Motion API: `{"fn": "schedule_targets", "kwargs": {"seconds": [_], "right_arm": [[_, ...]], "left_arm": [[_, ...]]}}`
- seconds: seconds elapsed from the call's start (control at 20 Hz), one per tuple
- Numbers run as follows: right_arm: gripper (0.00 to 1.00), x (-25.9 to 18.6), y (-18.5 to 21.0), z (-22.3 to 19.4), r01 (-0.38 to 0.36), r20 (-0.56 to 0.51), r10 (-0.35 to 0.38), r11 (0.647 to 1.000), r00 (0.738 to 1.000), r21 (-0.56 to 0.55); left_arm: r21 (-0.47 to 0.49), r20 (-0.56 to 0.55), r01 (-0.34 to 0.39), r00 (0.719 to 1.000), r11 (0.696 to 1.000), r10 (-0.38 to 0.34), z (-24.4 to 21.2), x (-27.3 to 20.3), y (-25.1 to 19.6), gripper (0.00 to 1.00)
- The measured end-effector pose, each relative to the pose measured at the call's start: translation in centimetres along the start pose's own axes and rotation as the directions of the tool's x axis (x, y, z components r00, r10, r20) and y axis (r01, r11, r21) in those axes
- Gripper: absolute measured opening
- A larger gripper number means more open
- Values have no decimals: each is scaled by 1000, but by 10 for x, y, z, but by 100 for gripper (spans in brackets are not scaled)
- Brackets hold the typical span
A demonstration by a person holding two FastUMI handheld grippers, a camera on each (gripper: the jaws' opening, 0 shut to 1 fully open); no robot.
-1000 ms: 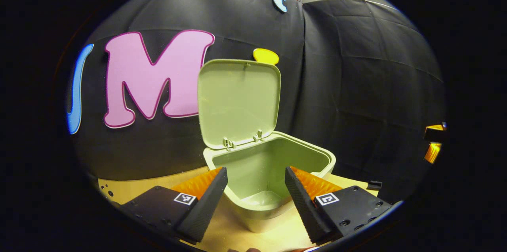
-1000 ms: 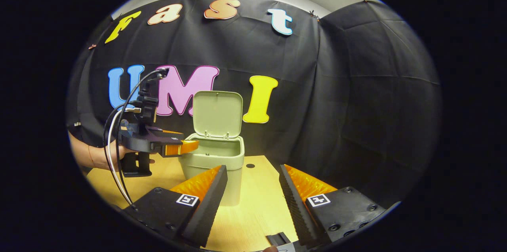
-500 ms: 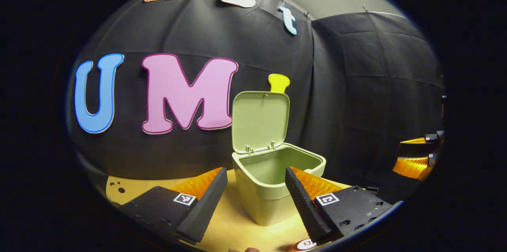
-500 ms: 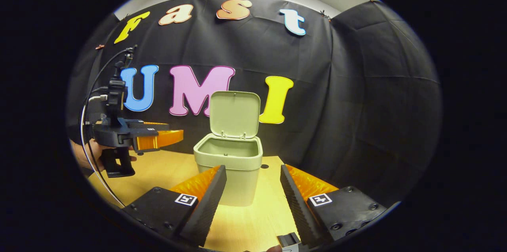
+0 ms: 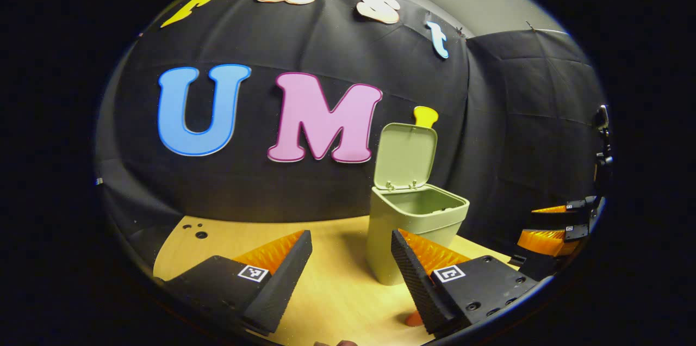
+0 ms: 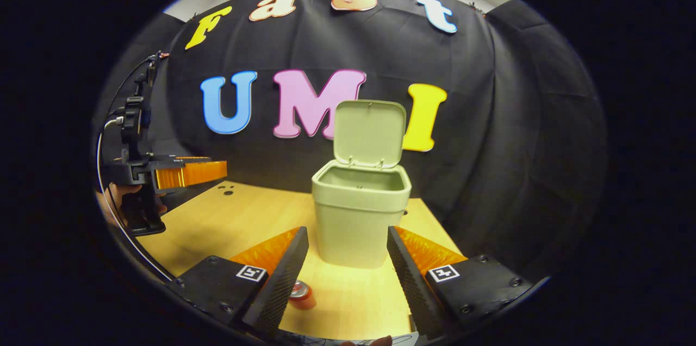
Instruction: Press the lid of the desktop garbage bin to open it, pick up the crumpled paper on the desktop and throw it into the bin, then pick up the pop can on the desktop and drop it into the bin, and finally close the garbage bin lid.
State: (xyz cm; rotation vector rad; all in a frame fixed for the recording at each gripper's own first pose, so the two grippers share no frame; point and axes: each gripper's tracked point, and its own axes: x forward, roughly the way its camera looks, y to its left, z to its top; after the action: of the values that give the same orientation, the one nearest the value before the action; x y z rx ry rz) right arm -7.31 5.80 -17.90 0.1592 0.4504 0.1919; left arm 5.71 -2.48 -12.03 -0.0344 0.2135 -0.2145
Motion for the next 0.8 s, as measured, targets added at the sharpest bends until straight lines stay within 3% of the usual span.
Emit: {"fn": "schedule_targets", "kwargs": {"seconds": [0.35, 0.8], "right_arm": [[92, 16, 42, -64, -139, -151, 130, 989, 980, -49], [92, 40, 75, -136, -252, -333, 216, 966, 918, -67]], "left_arm": [[11, -10, -120, 993, 993, 121, -23, -53, 37, 94], [13, -15, -158, 987, 987, 158, -31, -74, 43, 94]]}}
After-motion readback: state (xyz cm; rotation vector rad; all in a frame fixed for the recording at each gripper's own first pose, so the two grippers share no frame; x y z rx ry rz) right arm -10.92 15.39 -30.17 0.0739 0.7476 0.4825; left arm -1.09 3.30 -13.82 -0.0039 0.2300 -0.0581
